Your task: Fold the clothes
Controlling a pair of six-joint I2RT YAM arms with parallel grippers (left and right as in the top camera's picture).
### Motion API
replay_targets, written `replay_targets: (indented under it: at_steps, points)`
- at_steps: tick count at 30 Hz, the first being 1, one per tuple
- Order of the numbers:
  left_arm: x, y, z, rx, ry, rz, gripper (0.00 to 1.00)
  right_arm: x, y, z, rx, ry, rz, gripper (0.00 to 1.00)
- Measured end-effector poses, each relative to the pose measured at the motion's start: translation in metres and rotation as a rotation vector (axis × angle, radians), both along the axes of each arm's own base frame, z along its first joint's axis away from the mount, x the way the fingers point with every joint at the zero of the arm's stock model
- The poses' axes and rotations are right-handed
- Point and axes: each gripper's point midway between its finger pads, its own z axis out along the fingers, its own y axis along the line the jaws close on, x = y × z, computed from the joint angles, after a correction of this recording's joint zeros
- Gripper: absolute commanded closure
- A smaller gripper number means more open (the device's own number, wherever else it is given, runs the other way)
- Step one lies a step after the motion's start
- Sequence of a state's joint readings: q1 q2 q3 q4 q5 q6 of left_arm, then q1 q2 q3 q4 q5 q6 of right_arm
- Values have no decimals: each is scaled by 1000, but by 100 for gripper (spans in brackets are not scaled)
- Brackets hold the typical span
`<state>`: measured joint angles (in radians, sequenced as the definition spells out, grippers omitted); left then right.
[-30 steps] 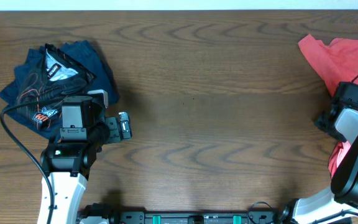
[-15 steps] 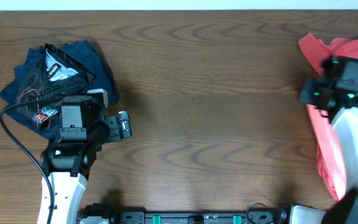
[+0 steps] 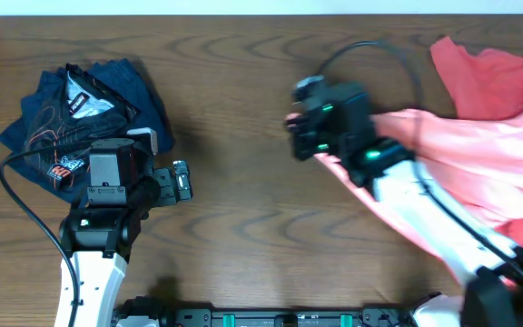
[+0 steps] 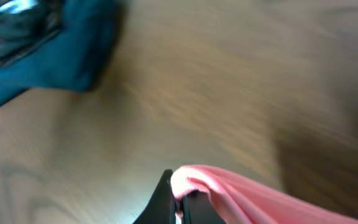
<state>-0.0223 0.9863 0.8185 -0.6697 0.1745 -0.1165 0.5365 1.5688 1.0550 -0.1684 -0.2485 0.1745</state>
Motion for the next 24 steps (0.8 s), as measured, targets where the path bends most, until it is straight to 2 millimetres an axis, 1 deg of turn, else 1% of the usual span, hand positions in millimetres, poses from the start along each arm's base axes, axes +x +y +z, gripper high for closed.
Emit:
replay_targets:
  at_steps: [2, 4, 7, 8, 9, 10, 11, 12, 13, 14, 15, 16, 17, 20, 21, 22, 23, 24]
  points:
    - [0, 0, 0, -1, 0, -1, 2, -11, 26, -14, 0, 15, 60, 99]
    - [0, 0, 0, -1, 0, -1, 2, -24, 50, -33, -10, 40, 119, 98]
    - [0, 0, 0, -1, 0, -1, 2, -38, 70, -55, -29, 70, 167, 96]
    - [0, 0, 0, -1, 0, -1, 2, -40, 72, -61, -39, 79, 171, 86]
    - [0, 0, 0, -2, 0, -1, 2, -41, 73, -65, -47, 83, 165, 75]
    - [0, 0, 0, -4, 0, 1, 2, -40, 73, -66, -57, 76, 155, 73]
    - [0, 0, 0, -6, 1, 4, 2, -37, 71, -67, -66, 67, 144, 70]
    - [0, 0, 0, -8, 1, 6, 2, -33, 68, -66, -79, 51, 124, 57]
    - [0, 0, 0, -9, 2, 9, 2, -28, 63, -65, -93, 39, 101, 33]
    - [0, 0, 0, -11, 2, 11, 2, -22, 56, -64, -112, 24, 76, 12]
    - [0, 0, 0, -13, 2, 13, 2, -18, 51, -63, -125, 18, 59, 4]
    - [0, 0, 0, -17, 3, 18, 2, -10, 38, -59, -146, 10, 17, 1]
    - [0, 0, 0, -22, 3, 25, 2, -3, 27, -53, -155, 1, -18, 1]
    - [4, -3, 3, -58, -10, 49, 2, 16, -18, -26, -169, -17, -138, 1]
    - [5, -5, 4, -74, -14, 50, 2, 22, -40, -12, -168, -24, -194, 1]
    - [7, -8, 5, -100, -17, 50, 2, 24, -57, -3, -172, -20, -235, 1]
    - [9, -12, 5, -129, -13, 48, 2, 26, -83, 10, -176, -15, -295, 1]
    - [10, -17, 4, -158, -5, 45, 2, 24, -100, 15, -188, -4, -335, 1]
